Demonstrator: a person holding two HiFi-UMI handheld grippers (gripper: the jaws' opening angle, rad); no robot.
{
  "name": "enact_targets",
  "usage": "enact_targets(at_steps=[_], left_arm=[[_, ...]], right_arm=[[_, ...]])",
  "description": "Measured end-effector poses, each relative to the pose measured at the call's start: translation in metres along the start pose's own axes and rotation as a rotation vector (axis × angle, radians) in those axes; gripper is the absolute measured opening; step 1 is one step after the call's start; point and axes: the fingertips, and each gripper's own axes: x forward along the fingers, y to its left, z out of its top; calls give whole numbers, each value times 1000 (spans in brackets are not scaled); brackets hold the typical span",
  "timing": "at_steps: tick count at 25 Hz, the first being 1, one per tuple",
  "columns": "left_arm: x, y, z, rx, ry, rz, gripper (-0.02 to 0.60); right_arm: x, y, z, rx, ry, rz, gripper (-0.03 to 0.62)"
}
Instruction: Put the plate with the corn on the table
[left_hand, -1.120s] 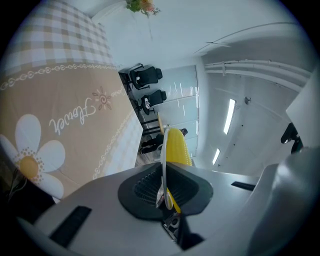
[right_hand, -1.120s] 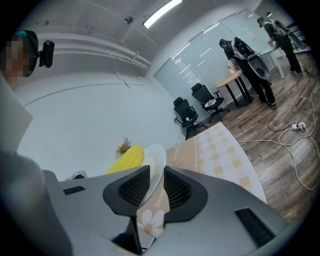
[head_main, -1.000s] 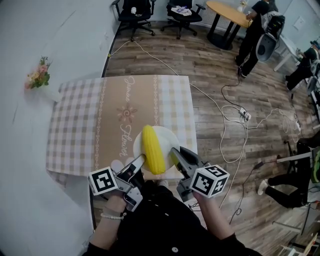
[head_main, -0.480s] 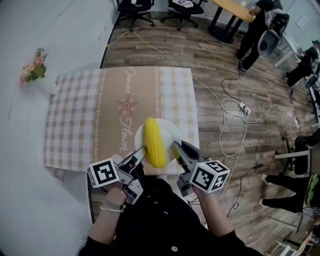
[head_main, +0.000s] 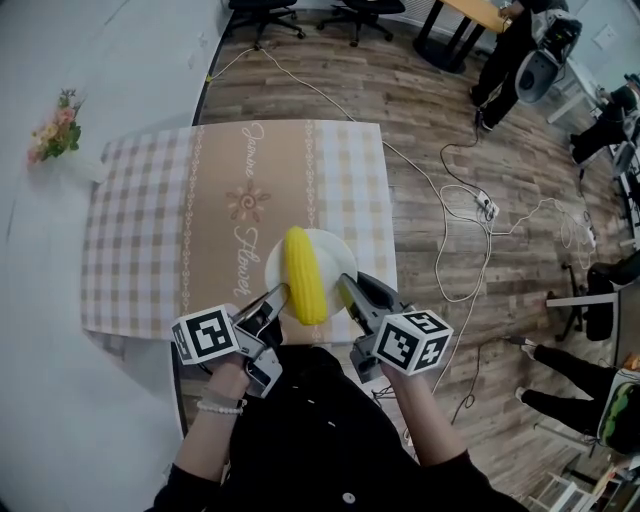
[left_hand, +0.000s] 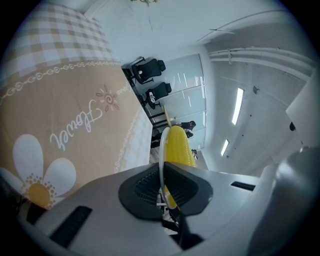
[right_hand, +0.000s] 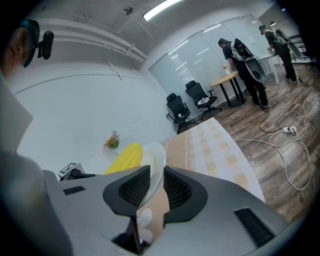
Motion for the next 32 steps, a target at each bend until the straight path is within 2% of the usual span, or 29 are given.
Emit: enact_targets(at_steps=[9,32], left_arm=[[11,23,2,11,32,41,26],[59,90,17,44,112,119,28]], right_arm=[[17,-18,-15,30,40,-23,114],[70,-73,-41,6,136,-99,117]])
